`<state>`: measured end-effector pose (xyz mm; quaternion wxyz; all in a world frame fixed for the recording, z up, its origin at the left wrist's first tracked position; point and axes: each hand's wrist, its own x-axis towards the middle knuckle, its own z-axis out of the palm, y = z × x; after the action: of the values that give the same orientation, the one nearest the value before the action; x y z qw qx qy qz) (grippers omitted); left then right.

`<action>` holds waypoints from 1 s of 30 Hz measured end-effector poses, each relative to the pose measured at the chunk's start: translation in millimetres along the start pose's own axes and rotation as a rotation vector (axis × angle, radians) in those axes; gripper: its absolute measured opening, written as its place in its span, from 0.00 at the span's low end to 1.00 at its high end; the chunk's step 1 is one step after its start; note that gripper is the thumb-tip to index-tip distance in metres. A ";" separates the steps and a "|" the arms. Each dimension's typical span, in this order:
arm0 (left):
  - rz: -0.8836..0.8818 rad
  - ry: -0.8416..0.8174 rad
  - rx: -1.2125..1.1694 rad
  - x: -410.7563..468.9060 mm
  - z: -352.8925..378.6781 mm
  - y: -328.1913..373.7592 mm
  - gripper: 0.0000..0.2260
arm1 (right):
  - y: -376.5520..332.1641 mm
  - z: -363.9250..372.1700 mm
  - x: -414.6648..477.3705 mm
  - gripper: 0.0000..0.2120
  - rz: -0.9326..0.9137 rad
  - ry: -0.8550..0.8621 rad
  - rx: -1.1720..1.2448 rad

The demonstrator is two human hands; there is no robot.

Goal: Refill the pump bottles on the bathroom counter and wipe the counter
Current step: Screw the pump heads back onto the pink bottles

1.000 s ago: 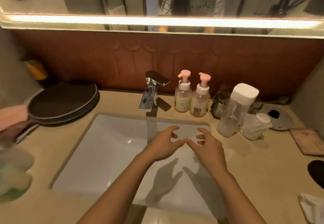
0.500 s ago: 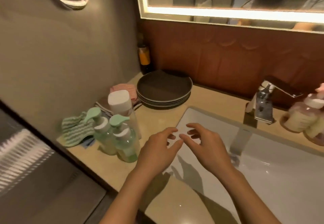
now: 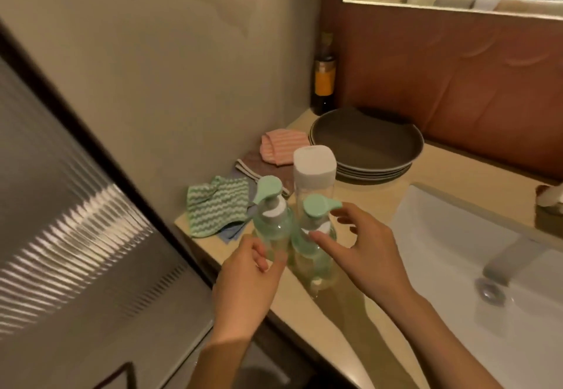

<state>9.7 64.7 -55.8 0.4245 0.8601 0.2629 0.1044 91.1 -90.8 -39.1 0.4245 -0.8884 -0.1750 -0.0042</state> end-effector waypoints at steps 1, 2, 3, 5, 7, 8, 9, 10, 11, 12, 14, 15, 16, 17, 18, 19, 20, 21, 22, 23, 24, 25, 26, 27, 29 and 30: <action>0.008 0.032 -0.030 6.4 -3.8 -2.1 0.13 | -0.4 5.6 1.7 0.25 0.013 0.013 0.007; 0.025 0.059 -0.046 12.9 -5.1 -2.6 0.15 | -0.7 9.0 2.7 0.25 0.023 0.024 0.025; 0.048 0.085 -0.056 20.0 -5.7 -2.7 0.16 | -0.9 13.2 4.2 0.24 0.034 0.033 0.047; 0.102 0.113 -0.066 33.2 -3.6 -2.4 0.21 | -0.5 20.0 6.6 0.23 0.045 0.033 0.092; 0.123 0.073 -0.102 43.1 0.8 0.3 0.27 | 3.2 25.1 9.1 0.24 0.049 0.011 0.101; 0.121 0.043 -0.126 45.9 3.7 1.1 0.30 | 5.9 27.4 9.4 0.25 0.047 -0.002 0.081; 0.125 0.019 -0.148 47.9 7.2 1.0 0.30 | 9.1 29.7 9.6 0.26 0.042 -0.011 0.048; 0.141 0.017 -0.157 48.9 11.4 -0.3 0.30 | 11.8 31.2 9.4 0.27 0.041 -0.017 0.017; 0.152 0.034 -0.146 48.7 14.7 -0.5 0.29 | 13.9 31.7 9.4 0.28 0.040 -0.016 0.001; 0.159 0.065 -0.116 48.2 18.7 -0.5 0.29 | 15.8 30.2 9.0 0.28 0.037 -0.010 -0.003; 0.180 0.158 -0.004 47.0 20.1 -0.7 0.28 | 16.3 28.6 9.1 0.26 0.019 0.006 0.010; 0.200 0.198 0.043 45.5 22.0 1.3 0.27 | 18.4 25.6 8.6 0.26 0.017 0.010 0.018; 0.220 0.228 0.069 44.2 22.7 1.6 0.24 | 19.3 23.2 8.2 0.26 0.018 0.011 0.025; 0.233 0.245 0.084 41.5 23.0 3.9 0.22 | 21.3 20.7 7.7 0.27 0.023 0.011 0.034; 0.246 0.258 0.097 37.7 23.9 6.6 0.21 | 23.2 17.5 7.0 0.27 0.031 0.012 0.040; 0.259 0.270 0.110 32.8 26.2 10.8 0.22 | 27.0 13.5 5.9 0.28 0.037 0.015 0.049; 0.275 0.280 0.123 27.2 27.7 14.9 0.22 | 29.8 9.4 4.5 0.28 0.045 0.017 0.061; 0.290 0.282 0.132 21.2 30.6 20.3 0.23 | 33.7 4.4 3.8 0.28 0.055 0.024 0.076; 0.304 0.282 0.131 16.2 30.7 24.0 0.23 | 35.4 1.2 3.1 0.28 0.068 0.030 0.092; 0.317 0.280 0.122 10.6 35.7 31.5 0.22 | 41.6 -6.6 2.8 0.28 0.079 0.038 0.108; 0.336 0.278 0.109 6.6 38.3 37.3 0.22 | 45.0 -12.5 2.9 0.28 0.084 0.045 0.119; 0.358 0.269 0.107 3.4 40.6 44.0 0.21 | 49.3 -18.1 3.4 0.27 0.087 0.054 0.129; 0.381 0.251 0.110 1.8 46.5 53.7 0.20 | 55.9 -27.0 4.3 0.26 0.094 0.071 0.137; 0.398 0.229 0.113 1.3 51.4 62.1 0.19 | 61.5 -34.1 5.4 0.25 0.099 0.092 0.149; 0.413 0.172 0.109 3.4 63.7 80.1 0.18 | 72.9 -49.9 8.7 0.23 0.122 0.155 0.170; 0.413 0.139 0.093 5.0 71.2 89.0 0.18 | 78.8 -58.8 10.4 0.23 0.134 0.189 0.173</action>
<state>74.9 -25.3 -30.2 0.3349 0.9051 0.1145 0.2358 134.0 -177.6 -59.1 0.5133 -0.8538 -0.0743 -0.0442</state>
